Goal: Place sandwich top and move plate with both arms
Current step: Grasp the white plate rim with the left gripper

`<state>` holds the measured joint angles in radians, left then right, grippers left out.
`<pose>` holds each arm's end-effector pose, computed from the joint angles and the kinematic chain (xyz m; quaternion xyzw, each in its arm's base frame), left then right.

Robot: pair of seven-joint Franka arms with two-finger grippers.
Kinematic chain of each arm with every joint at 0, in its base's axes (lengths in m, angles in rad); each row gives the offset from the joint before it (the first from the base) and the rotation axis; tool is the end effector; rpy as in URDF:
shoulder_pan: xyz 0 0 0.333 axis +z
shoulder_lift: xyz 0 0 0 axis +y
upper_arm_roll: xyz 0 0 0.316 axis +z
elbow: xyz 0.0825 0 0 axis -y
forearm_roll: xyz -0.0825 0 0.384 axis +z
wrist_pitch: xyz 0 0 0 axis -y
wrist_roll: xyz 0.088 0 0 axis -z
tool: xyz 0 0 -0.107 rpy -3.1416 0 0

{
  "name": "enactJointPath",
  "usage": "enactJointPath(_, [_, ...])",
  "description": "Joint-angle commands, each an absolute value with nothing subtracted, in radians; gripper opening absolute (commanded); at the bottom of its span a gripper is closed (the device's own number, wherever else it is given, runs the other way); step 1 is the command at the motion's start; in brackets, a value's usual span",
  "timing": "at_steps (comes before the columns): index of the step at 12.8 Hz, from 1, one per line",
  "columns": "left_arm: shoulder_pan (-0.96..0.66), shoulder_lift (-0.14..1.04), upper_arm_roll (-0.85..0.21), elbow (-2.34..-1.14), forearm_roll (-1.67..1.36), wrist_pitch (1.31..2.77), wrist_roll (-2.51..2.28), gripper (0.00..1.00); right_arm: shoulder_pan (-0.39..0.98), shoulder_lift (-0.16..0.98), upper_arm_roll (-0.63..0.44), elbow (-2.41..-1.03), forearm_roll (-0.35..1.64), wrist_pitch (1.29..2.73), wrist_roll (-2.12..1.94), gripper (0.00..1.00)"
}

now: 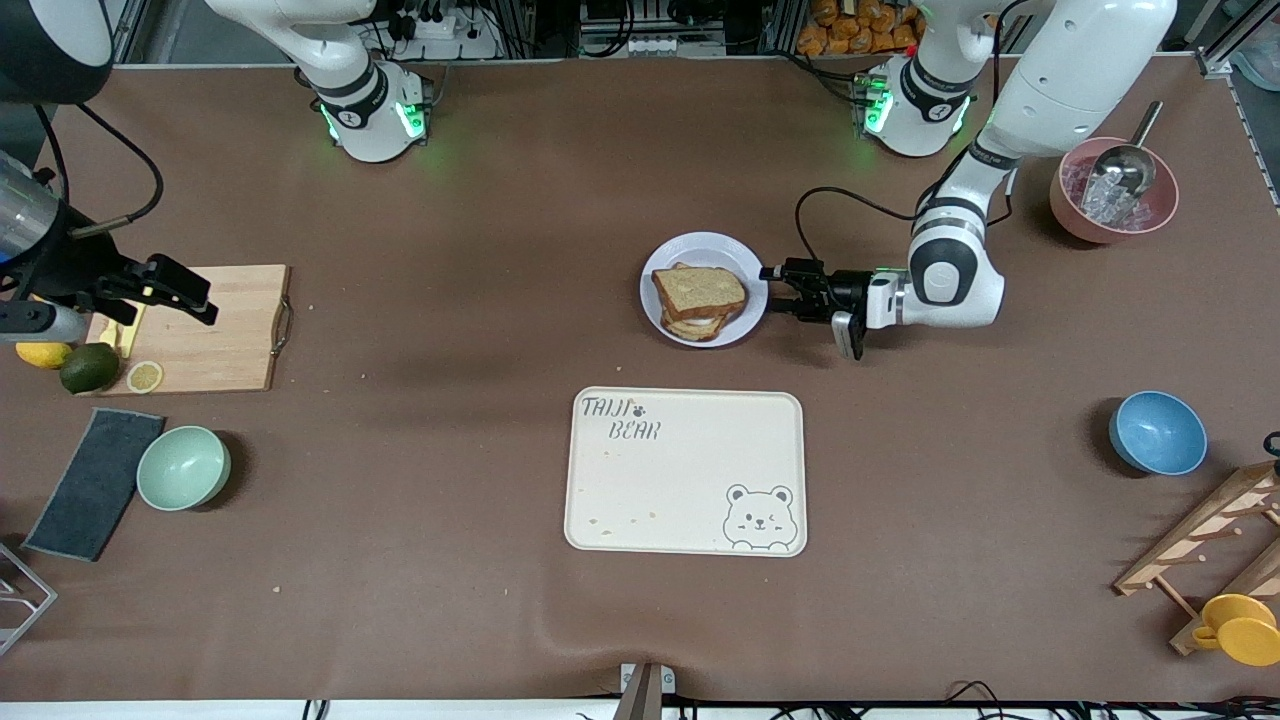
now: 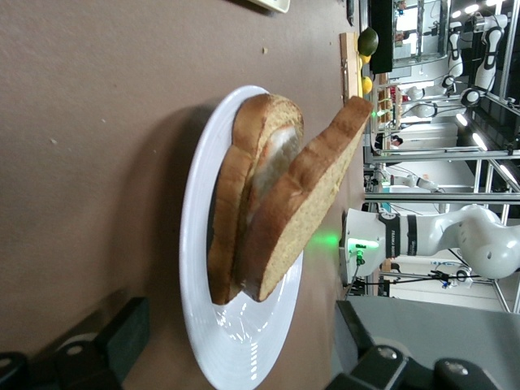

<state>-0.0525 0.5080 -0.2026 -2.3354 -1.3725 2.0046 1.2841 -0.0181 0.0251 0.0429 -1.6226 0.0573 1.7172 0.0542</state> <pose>0.4147 -0.1801 0.1141 0.8148 -0.1374 -0.0616 0.5599 0.5745 0.0193 0.5991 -0.9988 0.0179 -0.0336 0.0304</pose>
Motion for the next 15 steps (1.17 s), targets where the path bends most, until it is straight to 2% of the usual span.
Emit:
enactJointPath(1, [-0.058,0.512,-0.209,-2.344,-1.413,1.990,1.322,1.00,-0.020,-0.002,0.040,-1.611,0.016,1.706,0.075,1.00])
enactJointPath(7, [-0.055,0.563,-0.233,-2.345,-1.482,1.988,1.419,1.00,-0.017,0.002,0.041,-1.603,-0.021,1.703,0.113,1.00])
enactJointPath(8, [-0.054,0.563,-0.233,-2.345,-1.482,1.988,1.419,0.76,-0.018,0.003,0.041,-1.605,-0.021,1.701,0.115,1.00])
enactJointPath(9, [-0.054,0.561,-0.235,-2.345,-1.482,1.988,1.422,0.36,-0.020,0.005,0.041,-1.605,-0.021,1.691,0.115,1.00])
enactJointPath(10, [-0.055,0.560,-0.235,-2.345,-1.482,1.988,1.440,0.14,-0.023,0.008,0.041,-1.603,-0.021,1.684,0.114,1.00])
enactJointPath(11, [-0.052,0.563,-0.235,-2.348,-1.482,1.988,1.469,0.00,-0.025,0.008,0.041,-1.606,-0.021,1.683,0.115,1.00])
enactJointPath(15, [-0.052,0.565,-0.235,-2.350,-1.482,1.988,1.483,0.00,-0.025,0.006,0.041,-1.598,-0.021,1.683,0.120,1.00])
